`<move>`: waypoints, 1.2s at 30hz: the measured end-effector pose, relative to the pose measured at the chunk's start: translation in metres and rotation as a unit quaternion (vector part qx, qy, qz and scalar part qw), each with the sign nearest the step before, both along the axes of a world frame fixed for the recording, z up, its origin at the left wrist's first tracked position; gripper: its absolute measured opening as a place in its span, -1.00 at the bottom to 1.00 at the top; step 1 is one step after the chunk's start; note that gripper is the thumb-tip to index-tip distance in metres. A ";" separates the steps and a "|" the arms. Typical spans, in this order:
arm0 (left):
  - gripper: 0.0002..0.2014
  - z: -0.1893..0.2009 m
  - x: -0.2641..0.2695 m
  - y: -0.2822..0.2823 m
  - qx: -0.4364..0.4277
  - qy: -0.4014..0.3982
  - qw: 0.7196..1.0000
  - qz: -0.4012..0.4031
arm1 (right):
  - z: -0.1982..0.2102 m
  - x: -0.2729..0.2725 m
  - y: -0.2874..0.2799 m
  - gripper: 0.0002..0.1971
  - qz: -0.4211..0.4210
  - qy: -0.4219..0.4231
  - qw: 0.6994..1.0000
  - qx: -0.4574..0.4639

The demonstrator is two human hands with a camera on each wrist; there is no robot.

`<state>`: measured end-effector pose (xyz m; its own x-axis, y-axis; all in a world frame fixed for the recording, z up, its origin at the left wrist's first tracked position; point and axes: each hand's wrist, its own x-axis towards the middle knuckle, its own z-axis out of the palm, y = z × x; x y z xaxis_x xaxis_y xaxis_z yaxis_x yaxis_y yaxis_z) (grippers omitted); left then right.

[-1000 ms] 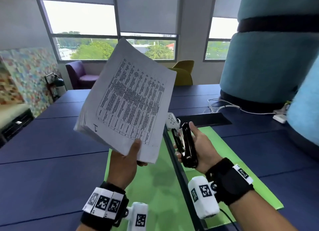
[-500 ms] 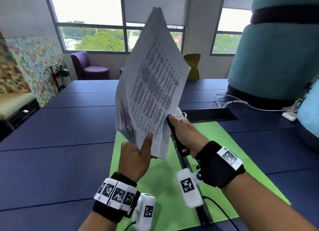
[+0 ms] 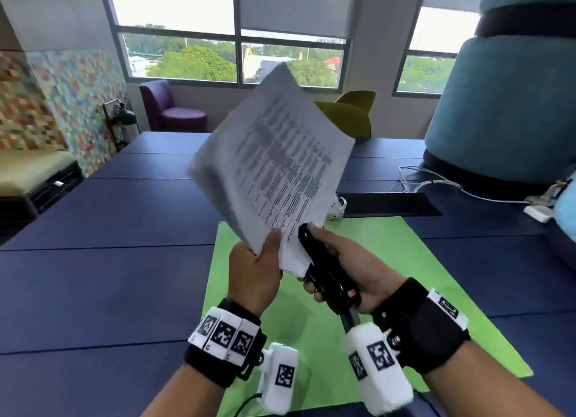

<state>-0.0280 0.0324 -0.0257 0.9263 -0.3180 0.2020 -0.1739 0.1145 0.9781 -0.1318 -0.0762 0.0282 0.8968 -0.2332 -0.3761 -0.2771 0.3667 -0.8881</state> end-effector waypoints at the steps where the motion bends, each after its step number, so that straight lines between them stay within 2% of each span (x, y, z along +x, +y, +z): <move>1: -0.74 -0.001 -0.001 0.000 -0.013 -0.001 1.000 0.010 | -0.004 -0.002 0.003 -0.54 0.002 -0.004 1.000 0.004; 3: -0.86 -0.002 -0.002 0.000 -0.032 0.003 0.999 0.023 | -0.009 -0.006 0.009 -0.52 0.004 -0.008 1.000 0.002; 6: -0.87 -0.002 -0.003 0.002 -0.034 0.000 0.999 0.032 | -0.011 -0.009 0.013 -0.53 0.005 -0.011 1.000 0.007; 17: -0.69 -0.003 -0.006 0.001 0.006 -0.052 0.996 0.074 | -0.011 -0.013 0.014 -0.60 0.005 -0.016 0.999 0.031; 23: -0.80 -0.002 -0.008 0.002 0.003 -0.037 0.997 0.063 | -0.017 -0.009 0.017 -0.56 0.006 -0.008 1.000 -0.004; 30: -0.67 0.000 -0.011 0.002 -0.026 -0.027 0.998 0.055 | -0.022 -0.007 0.023 -0.59 -0.034 -0.032 0.997 -0.056; 36: -0.79 -0.007 -0.007 -0.002 -0.054 -0.004 0.997 0.056 | -0.027 -0.004 0.026 -0.66 -0.085 -0.058 0.991 -0.090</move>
